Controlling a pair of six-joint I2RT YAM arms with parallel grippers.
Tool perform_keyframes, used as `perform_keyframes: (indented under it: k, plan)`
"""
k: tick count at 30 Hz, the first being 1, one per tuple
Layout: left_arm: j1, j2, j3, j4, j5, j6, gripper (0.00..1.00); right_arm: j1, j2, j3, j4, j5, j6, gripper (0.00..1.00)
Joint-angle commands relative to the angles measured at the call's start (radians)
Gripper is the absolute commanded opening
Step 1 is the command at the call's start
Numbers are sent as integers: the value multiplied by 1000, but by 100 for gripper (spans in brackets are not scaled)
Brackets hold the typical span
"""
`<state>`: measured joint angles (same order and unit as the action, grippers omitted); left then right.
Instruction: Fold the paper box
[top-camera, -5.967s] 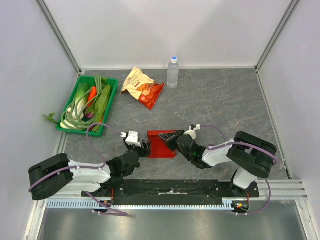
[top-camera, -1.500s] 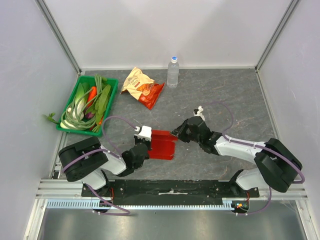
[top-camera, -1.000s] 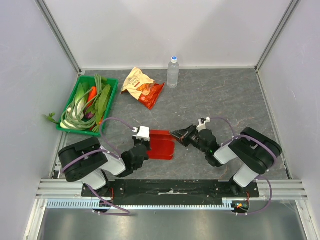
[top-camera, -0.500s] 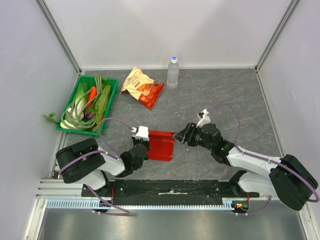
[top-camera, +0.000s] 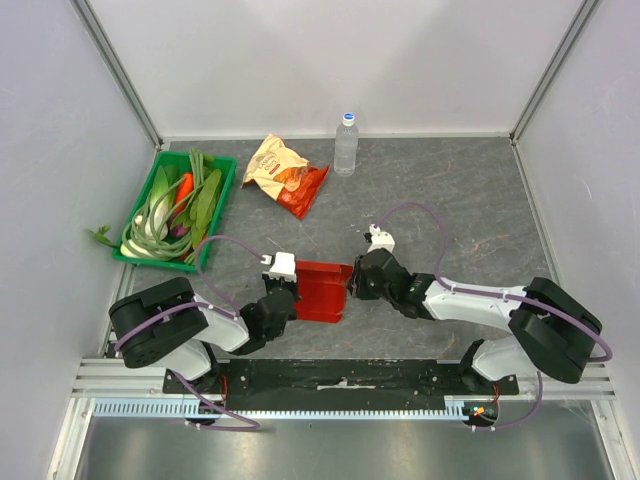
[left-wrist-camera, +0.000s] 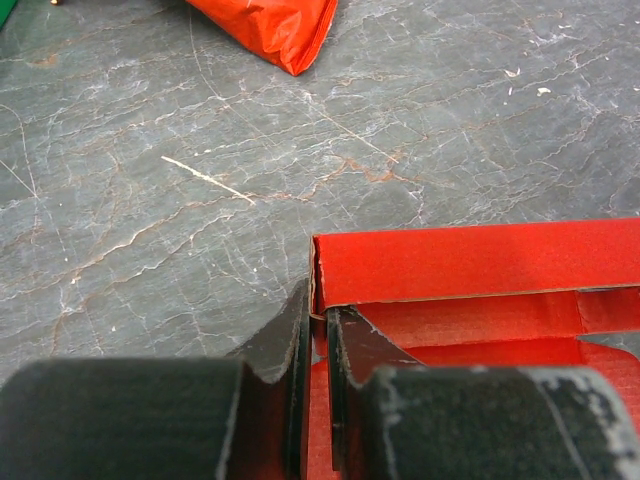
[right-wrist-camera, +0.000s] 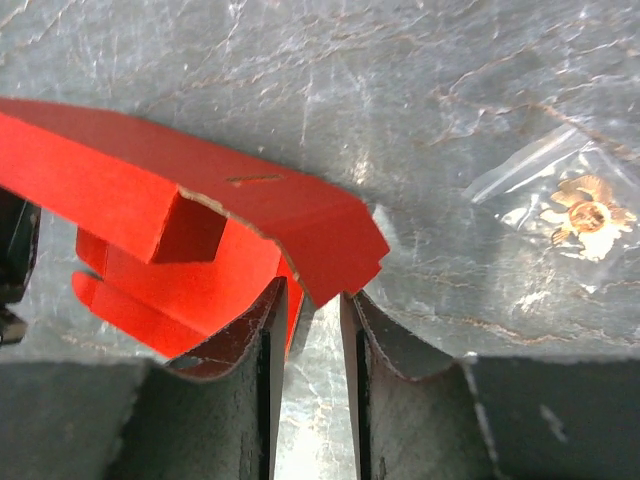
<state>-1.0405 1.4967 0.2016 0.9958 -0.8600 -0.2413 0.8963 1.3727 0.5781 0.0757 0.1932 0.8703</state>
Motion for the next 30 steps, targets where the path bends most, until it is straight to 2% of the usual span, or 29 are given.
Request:
perform_keyframes:
  k: [1, 8, 17, 24, 30]
  plan:
    - [-6, 7, 12, 27, -53, -36, 2, 4, 32, 74, -50, 147, 30, 35]
    - [-10, 25, 30, 3, -60, -62, 2, 13, 101, 26, 88, 178, 114, 35]
    - [-16, 19, 32, -13, -62, -67, 2, 23, 170, 26, 121, 219, 141, 33]
    - [-16, 17, 33, -14, -56, -70, 2, 21, 195, 43, 128, 207, 134, 38]
    - [-20, 10, 32, -22, -54, -69, 2, 23, 161, -20, 309, 157, 102, 34]
